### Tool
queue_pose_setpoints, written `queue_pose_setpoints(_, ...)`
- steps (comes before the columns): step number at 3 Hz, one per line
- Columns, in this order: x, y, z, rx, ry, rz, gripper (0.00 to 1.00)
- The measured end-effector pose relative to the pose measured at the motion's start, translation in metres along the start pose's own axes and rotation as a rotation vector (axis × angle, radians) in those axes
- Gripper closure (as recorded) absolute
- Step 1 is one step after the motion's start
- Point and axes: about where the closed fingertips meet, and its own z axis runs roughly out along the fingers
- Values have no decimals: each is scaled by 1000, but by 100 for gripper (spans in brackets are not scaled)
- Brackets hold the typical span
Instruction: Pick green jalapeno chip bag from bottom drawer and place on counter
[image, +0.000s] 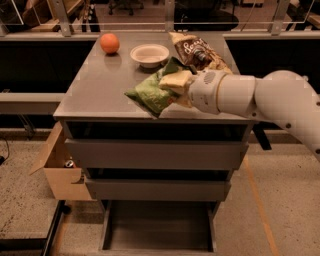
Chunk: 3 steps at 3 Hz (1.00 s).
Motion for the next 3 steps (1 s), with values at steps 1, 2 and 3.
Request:
queue_pose_setpoints(1,27,-17,15,-2,-33,-68,100)
queue_pose_setpoints(2,49,-27,32,-11,-72,-116,100)
queue_pose_setpoints(3,66,-29,45,-38,-110,-149,100)
